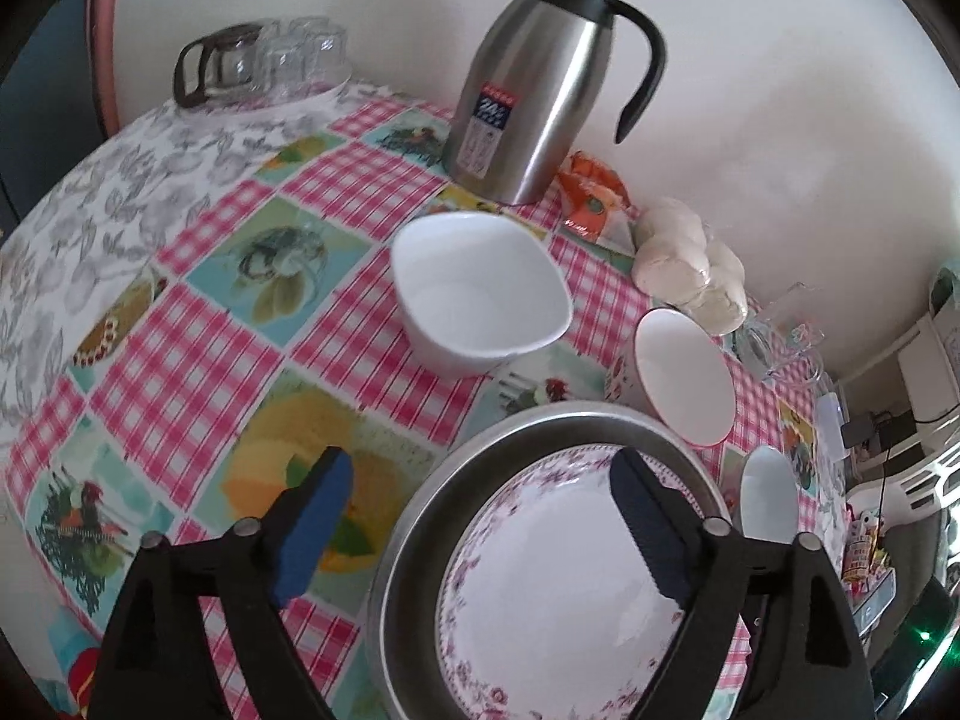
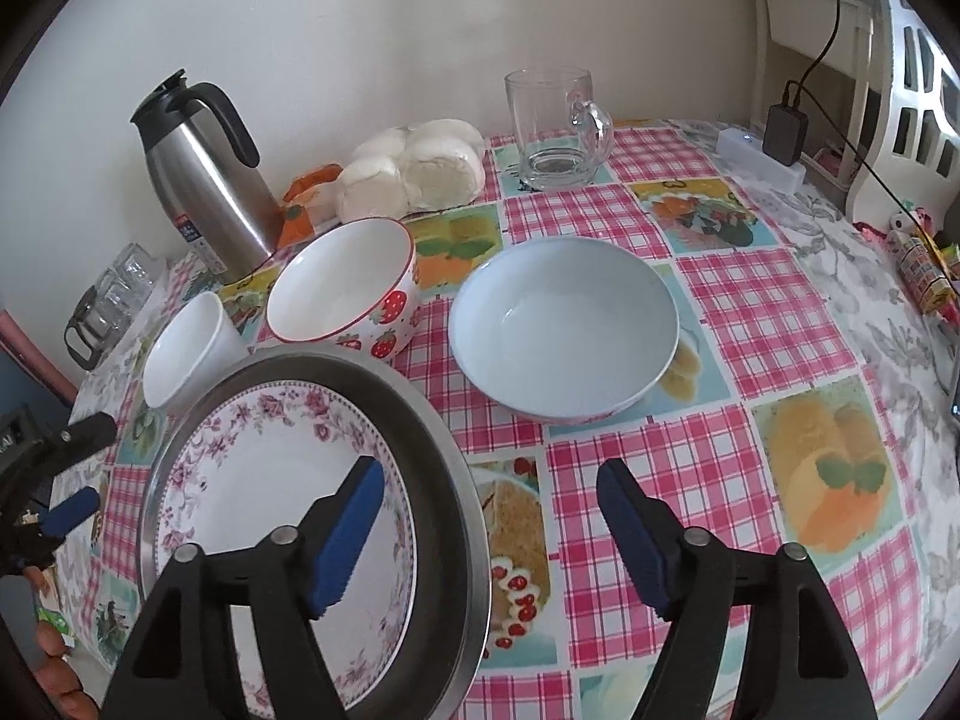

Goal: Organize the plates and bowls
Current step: 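Move both grippers toward the red-rimmed white bowl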

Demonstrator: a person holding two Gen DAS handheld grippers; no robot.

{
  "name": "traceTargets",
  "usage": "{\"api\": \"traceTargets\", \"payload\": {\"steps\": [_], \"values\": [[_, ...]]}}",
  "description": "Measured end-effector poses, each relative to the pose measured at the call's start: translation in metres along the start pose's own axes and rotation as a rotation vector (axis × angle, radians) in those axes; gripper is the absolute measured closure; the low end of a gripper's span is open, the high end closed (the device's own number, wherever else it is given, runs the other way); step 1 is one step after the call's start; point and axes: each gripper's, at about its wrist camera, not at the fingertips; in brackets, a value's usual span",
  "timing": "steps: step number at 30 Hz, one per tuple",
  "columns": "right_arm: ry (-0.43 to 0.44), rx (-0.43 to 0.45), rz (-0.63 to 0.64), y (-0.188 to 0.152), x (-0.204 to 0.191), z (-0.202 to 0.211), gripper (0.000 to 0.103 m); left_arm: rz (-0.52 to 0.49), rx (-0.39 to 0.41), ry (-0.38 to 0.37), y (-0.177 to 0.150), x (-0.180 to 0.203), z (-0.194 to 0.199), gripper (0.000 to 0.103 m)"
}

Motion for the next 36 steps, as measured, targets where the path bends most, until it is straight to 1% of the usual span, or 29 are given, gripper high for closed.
{"api": "traceTargets", "payload": {"steps": [5,8,10,14,16,18,21,24,27,28,31,34,36], "values": [[-0.016,0.014,-0.010,0.006,-0.001,-0.004,0.016,-0.035,0.023,-0.013,0.006,0.014,-0.005,0.010],[-0.026,0.018,-0.011,0.010,-0.003,-0.007,0.011,-0.051,0.046,-0.033,0.011,0.023,-0.005,0.005],[-0.034,0.025,-0.015,0.014,-0.004,-0.009,0.008,-0.073,0.076,-0.049,0.016,0.031,-0.006,0.004],[-0.039,0.053,-0.005,0.023,-0.006,-0.009,0.002,-0.101,0.109,-0.069,0.020,0.042,-0.011,0.004],[-0.038,0.066,-0.005,0.031,-0.005,-0.010,0.001,-0.107,0.124,-0.092,0.022,0.046,-0.014,0.004],[-0.030,0.082,-0.001,0.038,-0.006,-0.010,0.001,-0.139,0.149,-0.104,0.023,0.054,-0.016,0.004],[-0.023,0.093,0.041,0.051,-0.012,-0.010,0.001,-0.183,0.171,-0.123,0.026,0.065,-0.018,0.004],[-0.018,0.100,0.097,0.064,-0.018,-0.009,0.000,-0.198,0.169,-0.152,0.029,0.074,-0.019,0.004],[-0.023,0.095,0.154,0.074,-0.021,-0.006,0.000,-0.189,0.152,-0.189,0.032,0.080,-0.023,0.004],[-0.021,0.092,0.158,0.078,-0.020,-0.005,0.000,-0.183,0.138,-0.211,0.032,0.083,-0.026,0.004],[0.008,0.089,0.140,0.090,-0.015,-0.002,0.000,-0.195,0.100,-0.238,0.031,0.091,-0.032,0.004],[-0.008,0.115,0.131,0.103,-0.017,0.004,0.000,-0.214,0.089,-0.231,0.031,0.097,-0.037,0.004],[0.005,0.147,0.099,0.109,-0.017,0.007,0.000,-0.222,0.091,-0.223,0.032,0.098,-0.038,0.004]]}}
Point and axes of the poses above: each gripper's, at about its wrist camera, not at the fingertips, and z roughly against the way its jaws point, x to its right, y to its top, and after that the axes turned 15 degrees about x, right-handed
